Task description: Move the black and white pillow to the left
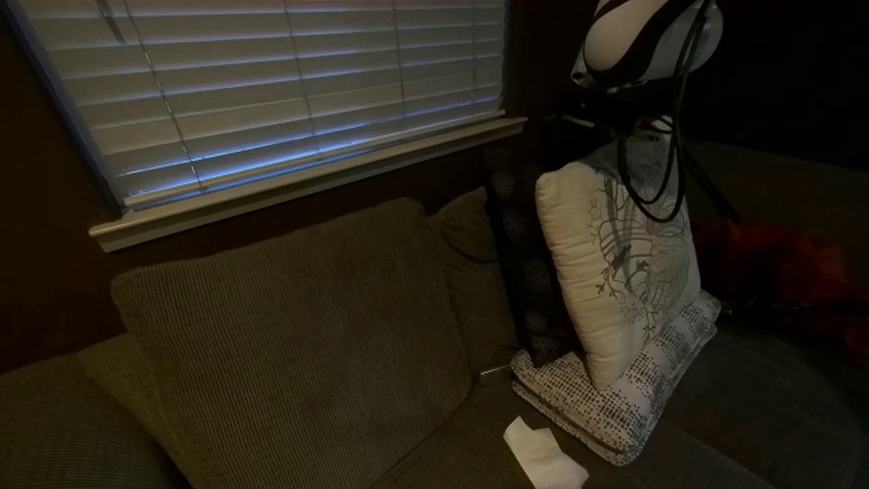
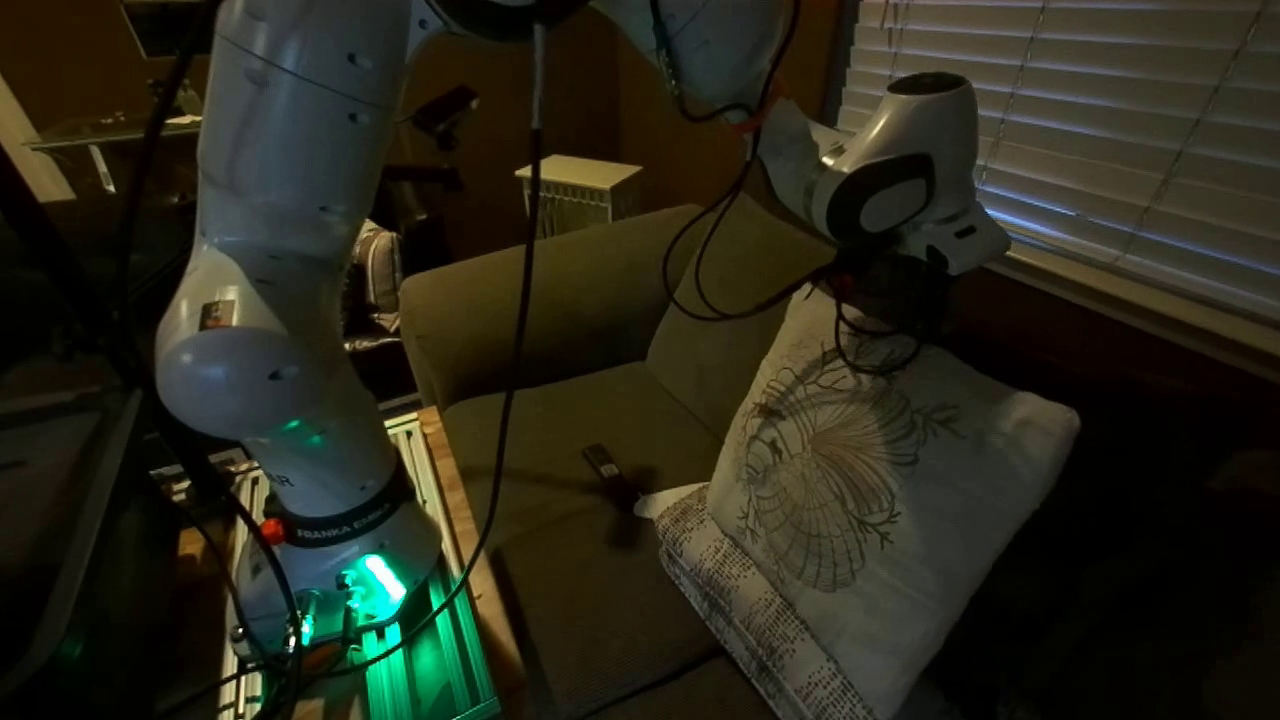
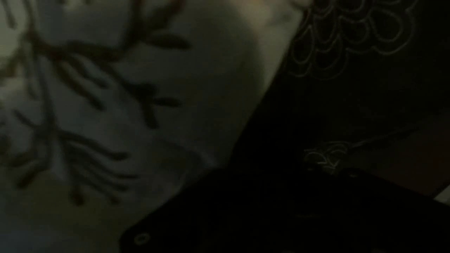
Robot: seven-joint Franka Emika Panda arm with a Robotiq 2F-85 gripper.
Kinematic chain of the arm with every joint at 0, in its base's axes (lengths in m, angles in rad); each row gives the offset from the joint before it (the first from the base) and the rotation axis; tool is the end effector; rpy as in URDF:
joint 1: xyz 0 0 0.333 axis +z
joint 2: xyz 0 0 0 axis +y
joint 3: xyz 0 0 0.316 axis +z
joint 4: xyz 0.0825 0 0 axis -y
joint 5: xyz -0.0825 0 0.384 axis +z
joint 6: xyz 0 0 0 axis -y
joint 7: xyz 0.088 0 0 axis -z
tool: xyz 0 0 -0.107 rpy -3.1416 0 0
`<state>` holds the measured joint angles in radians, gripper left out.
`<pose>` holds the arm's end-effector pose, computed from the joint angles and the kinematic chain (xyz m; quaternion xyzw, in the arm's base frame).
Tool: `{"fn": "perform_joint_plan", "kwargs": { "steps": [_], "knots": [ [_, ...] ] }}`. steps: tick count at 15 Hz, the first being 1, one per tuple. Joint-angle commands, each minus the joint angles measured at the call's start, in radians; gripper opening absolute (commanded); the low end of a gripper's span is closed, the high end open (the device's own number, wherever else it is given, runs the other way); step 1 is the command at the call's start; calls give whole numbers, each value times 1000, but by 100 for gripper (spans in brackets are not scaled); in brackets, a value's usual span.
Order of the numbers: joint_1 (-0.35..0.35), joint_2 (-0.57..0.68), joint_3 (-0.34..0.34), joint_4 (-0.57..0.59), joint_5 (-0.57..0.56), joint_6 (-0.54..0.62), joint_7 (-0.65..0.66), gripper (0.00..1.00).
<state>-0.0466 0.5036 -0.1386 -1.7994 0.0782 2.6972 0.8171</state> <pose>0.6775 -0.1191 0.3125 -0.8516 0.4851 -0.1912 0.0546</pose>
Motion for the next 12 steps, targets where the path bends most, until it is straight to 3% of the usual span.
{"fn": "perform_joint_plan", "kwargs": {
  "steps": [1, 8, 10, 12],
  "knots": [
    [25, -51, -6, -28, 24, -36, -18, 0],
    [35, -77, -19, -31, 5, -104, -5, 1],
    [31, -84, -17, -31, 9, -135, -4, 29],
    [24, -96, -11, -33, 15, -167, -14, 40]
  ]
}}
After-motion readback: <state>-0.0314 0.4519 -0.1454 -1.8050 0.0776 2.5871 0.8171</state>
